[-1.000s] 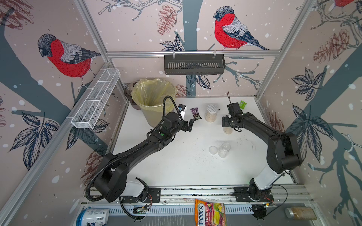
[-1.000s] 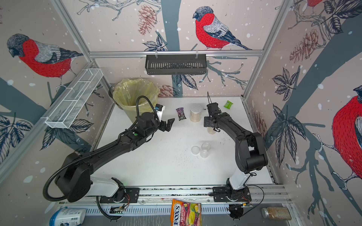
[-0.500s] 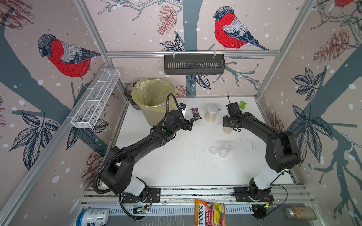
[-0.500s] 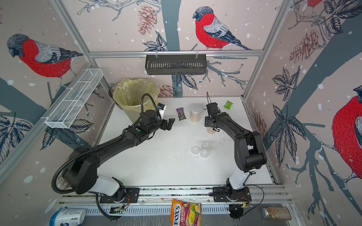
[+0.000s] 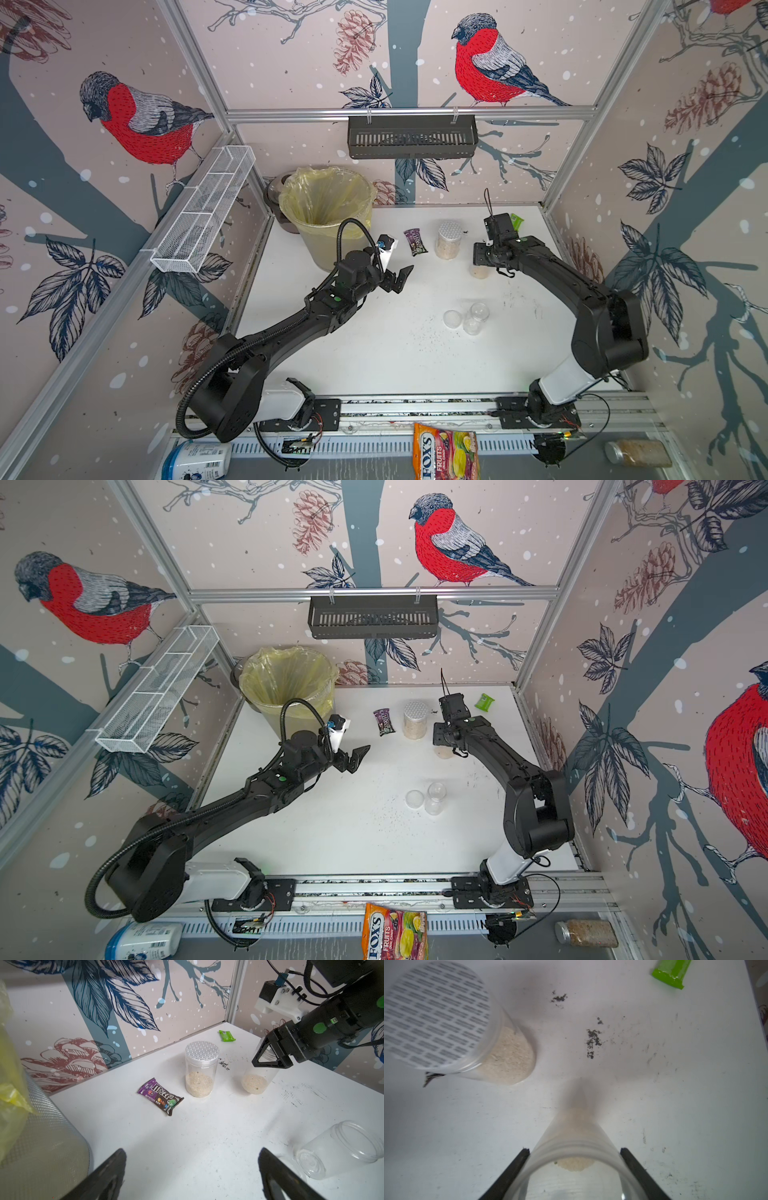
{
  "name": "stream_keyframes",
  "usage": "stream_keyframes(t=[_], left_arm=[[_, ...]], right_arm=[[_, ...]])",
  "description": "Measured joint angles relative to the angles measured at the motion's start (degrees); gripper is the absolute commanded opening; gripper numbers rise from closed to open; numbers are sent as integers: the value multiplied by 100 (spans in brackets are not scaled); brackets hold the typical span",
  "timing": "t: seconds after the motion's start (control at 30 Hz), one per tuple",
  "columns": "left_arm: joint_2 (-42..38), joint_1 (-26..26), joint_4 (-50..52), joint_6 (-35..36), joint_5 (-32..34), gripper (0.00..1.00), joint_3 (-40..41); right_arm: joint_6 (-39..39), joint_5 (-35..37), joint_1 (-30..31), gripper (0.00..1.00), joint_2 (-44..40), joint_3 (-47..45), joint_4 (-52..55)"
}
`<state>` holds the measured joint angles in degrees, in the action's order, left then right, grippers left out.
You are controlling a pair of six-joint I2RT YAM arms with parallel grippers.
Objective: Empty moldy rice from jars
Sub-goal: Pick up the jar from the center of the board.
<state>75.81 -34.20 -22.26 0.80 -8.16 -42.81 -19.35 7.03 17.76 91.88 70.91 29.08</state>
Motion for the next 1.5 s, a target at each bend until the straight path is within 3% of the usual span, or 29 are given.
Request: stream_keyframes(t=[0.33,0.53,1.3,1.5], left_arm=[[457,-17,232,79,-822,98,-501],[492,-72,382,269,-1285,98,-501],[258,-212,-114,568,-1768,97,125],[221,-232,-247,780,-1766,92,214]], right_arm=[[-131,-1158,1379,49,-852,411,389],[-328,-1467,1980,49,-992,645,385],[-597,-2170,2155,47,-1025,726,330],[-601,-2371,2155,47,-979,815,302]])
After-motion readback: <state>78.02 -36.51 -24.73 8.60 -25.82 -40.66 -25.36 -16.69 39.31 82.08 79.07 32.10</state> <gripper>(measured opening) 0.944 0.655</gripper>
